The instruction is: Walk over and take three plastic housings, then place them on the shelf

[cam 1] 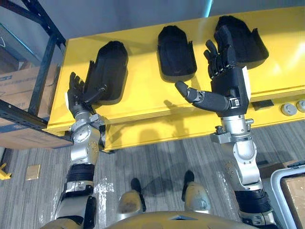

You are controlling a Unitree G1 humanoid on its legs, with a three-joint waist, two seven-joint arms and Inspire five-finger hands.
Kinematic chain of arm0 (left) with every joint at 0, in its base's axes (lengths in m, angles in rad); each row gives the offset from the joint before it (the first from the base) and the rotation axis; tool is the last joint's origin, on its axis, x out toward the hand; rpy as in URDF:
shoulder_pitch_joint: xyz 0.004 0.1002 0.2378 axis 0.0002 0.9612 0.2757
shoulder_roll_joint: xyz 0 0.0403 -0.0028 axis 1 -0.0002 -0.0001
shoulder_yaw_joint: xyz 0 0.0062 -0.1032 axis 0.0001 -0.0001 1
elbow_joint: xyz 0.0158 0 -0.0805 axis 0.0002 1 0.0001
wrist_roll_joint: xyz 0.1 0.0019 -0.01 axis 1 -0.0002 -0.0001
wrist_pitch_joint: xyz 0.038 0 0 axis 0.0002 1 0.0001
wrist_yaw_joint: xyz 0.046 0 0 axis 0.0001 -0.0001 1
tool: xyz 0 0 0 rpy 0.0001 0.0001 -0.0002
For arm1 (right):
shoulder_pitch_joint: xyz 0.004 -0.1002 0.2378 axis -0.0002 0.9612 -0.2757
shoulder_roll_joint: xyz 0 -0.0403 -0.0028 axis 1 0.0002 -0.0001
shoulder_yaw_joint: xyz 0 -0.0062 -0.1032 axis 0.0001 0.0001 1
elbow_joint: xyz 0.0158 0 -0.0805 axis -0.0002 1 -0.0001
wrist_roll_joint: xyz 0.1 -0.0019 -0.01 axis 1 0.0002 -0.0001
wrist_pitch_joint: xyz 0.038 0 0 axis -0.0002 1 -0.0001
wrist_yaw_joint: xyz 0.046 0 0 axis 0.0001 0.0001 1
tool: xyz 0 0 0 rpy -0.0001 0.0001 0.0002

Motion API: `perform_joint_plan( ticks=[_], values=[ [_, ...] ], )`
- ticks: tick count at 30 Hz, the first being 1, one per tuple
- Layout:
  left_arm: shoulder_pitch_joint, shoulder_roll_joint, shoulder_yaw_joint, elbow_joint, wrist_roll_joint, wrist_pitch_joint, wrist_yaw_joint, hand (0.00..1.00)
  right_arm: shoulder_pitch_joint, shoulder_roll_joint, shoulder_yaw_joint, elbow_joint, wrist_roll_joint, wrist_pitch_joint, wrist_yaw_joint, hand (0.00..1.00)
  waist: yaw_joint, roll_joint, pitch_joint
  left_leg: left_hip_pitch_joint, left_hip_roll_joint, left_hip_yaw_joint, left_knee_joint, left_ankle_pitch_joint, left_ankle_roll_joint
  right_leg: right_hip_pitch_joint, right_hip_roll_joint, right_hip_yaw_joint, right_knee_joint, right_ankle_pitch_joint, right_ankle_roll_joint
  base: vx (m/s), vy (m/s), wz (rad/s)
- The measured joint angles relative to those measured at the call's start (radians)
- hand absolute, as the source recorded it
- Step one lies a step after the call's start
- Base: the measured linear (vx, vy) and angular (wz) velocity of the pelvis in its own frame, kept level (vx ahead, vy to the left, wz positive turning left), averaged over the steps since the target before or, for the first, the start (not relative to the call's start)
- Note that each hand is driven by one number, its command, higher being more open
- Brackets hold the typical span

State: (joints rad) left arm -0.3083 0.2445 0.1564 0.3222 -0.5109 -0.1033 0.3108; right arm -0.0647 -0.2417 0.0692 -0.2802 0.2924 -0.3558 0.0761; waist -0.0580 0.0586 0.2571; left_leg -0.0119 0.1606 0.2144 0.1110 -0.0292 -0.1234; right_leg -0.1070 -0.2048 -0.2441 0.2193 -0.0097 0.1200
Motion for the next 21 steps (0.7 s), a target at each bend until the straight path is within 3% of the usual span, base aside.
perform_joint_plan(
  ticks=[10,21],
  values=[
    [0.013,-0.013,-0.025,0.039,-0.106,0.024,-0.068,1.00,0.004,0.031,0.042,0.001,-0.006,-0.028,0.001,1.00,0.002,-0.029,-0.078,0.062,-0.017,-0.001,-0.060,0.009,0.007,0.094,0.001,-0.023,-0.110,0.042,0.017,0.03,0.027,0.03],
    [0.098,-0.082,-0.064,-0.080,-0.388,0.143,-0.198,1.00,-0.072,0.055,0.101,0.052,-0.014,-0.044,-0.048,1.00,0.025,-0.045,-0.127,0.091,-0.030,-0.023,-0.100,0.024,0.010,0.157,0.001,-0.056,-0.184,0.072,0.021,0.00,-0.005,0.05]
  ],
)
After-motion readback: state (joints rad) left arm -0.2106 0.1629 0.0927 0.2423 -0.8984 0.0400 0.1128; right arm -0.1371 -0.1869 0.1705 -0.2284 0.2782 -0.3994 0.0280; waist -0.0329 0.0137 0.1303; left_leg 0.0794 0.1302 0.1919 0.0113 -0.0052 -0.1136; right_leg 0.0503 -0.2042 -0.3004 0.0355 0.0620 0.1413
